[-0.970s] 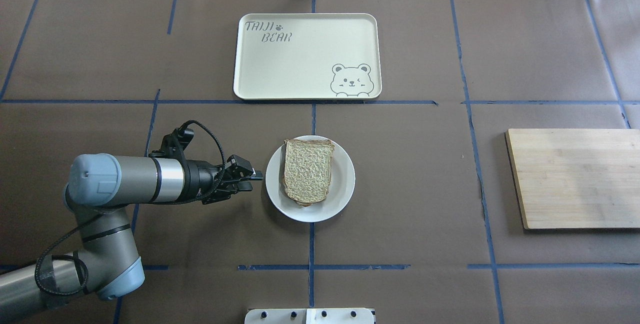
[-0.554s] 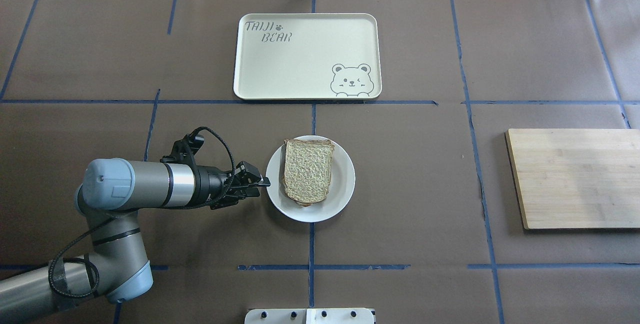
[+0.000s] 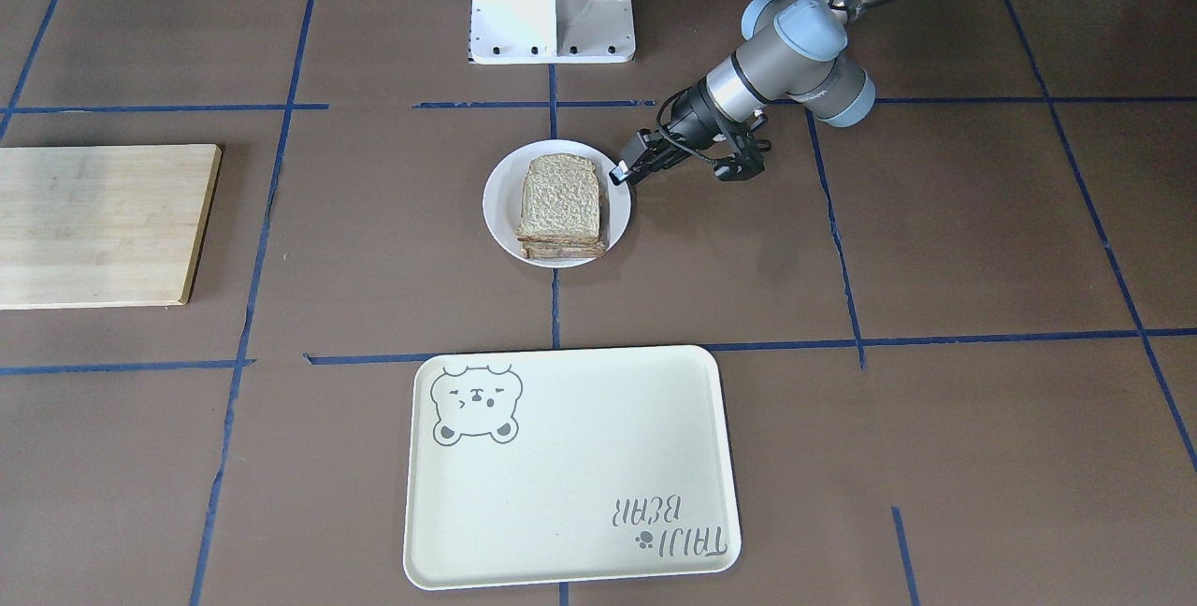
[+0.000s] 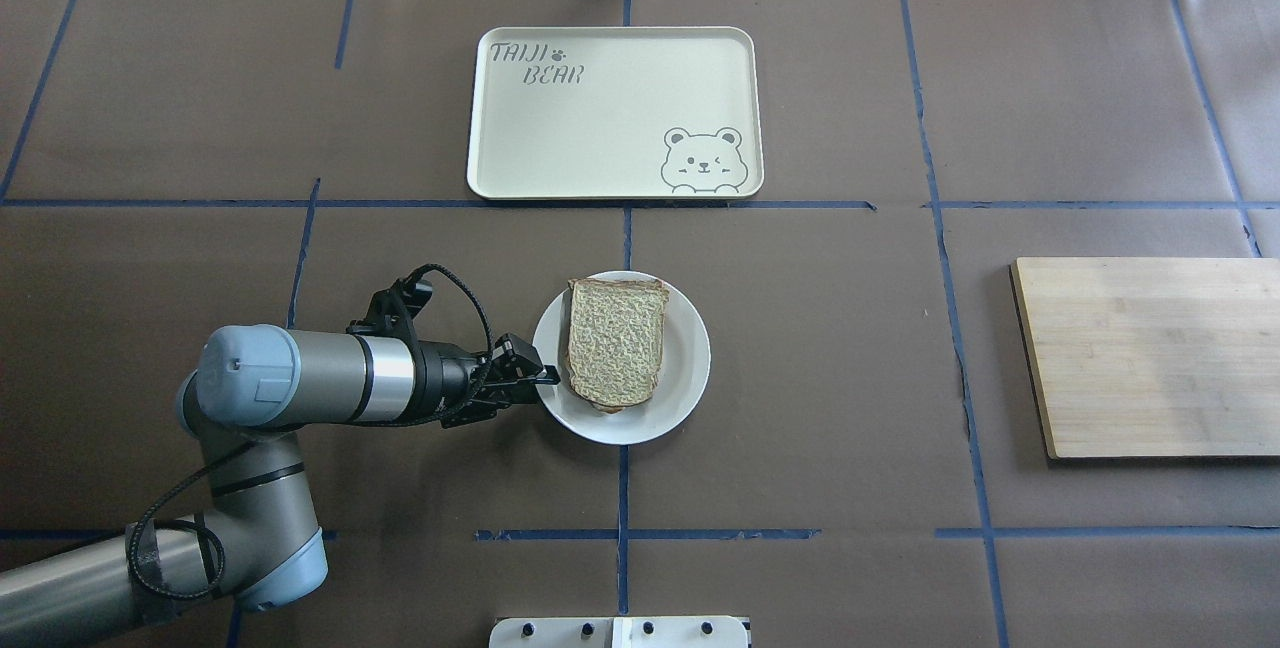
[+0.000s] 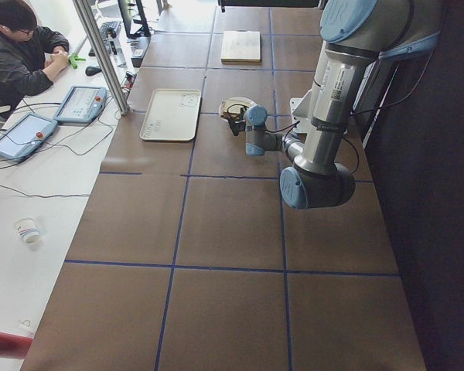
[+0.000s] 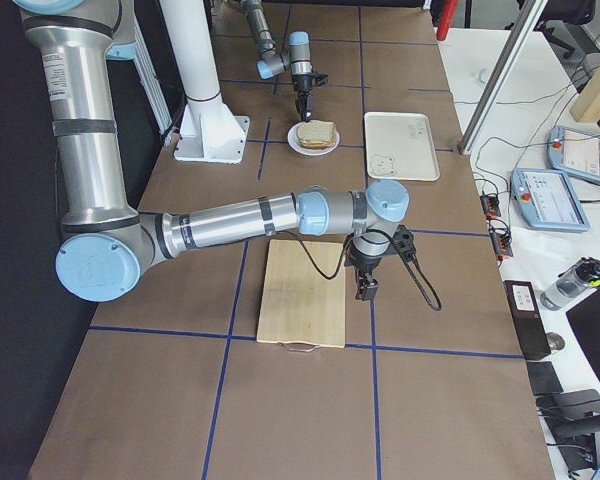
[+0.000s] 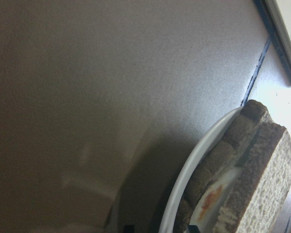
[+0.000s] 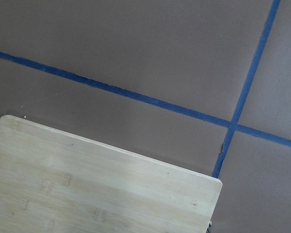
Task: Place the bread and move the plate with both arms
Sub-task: 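Reach the left gripper to the white plate rim and grip it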
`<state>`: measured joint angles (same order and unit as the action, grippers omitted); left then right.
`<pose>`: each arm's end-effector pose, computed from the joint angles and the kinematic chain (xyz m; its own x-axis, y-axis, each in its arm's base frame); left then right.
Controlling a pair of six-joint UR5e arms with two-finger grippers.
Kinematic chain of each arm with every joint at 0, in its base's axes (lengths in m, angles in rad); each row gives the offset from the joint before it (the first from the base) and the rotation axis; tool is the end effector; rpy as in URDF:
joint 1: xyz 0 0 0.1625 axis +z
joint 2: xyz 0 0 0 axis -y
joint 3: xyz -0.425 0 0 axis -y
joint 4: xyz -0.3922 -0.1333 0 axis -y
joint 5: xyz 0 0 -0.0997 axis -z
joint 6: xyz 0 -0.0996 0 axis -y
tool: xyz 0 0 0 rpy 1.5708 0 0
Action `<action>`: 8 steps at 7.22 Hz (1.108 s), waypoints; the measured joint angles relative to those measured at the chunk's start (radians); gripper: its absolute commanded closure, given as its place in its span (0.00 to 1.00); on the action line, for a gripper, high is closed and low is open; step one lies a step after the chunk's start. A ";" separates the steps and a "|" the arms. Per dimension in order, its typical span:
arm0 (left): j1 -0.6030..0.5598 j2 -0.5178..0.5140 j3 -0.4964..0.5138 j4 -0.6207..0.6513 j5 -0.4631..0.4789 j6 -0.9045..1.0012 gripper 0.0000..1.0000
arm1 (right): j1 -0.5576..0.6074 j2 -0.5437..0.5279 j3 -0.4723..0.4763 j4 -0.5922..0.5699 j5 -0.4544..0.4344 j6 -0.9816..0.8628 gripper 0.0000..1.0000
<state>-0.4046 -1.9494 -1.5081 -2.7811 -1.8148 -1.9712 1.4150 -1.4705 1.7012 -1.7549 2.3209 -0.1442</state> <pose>0.5369 -0.3488 0.3403 -0.0247 -0.4009 -0.9158 0.1634 0.9021 -0.3993 -0.0172 -0.5311 0.5638 0.6881 -0.2852 0.6672 0.2565 0.9558 0.1440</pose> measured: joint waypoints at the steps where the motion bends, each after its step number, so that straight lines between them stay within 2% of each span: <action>1: 0.001 -0.011 0.009 0.000 0.000 0.000 0.59 | 0.001 0.000 0.000 0.000 0.000 0.000 0.00; 3: 0.001 -0.031 0.032 0.000 -0.001 0.000 0.72 | 0.005 -0.001 0.000 0.000 0.000 0.000 0.00; 5: 0.001 -0.035 0.035 -0.001 -0.003 -0.001 0.92 | 0.009 -0.001 0.000 0.000 0.000 0.000 0.00; 8: -0.002 -0.032 -0.005 -0.005 -0.009 -0.001 0.96 | 0.015 -0.001 0.000 0.000 0.000 0.000 0.00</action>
<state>-0.4065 -1.9810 -1.5131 -2.7862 -1.8241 -1.9725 1.4299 -1.4711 1.7012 -1.7549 2.3209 -0.1442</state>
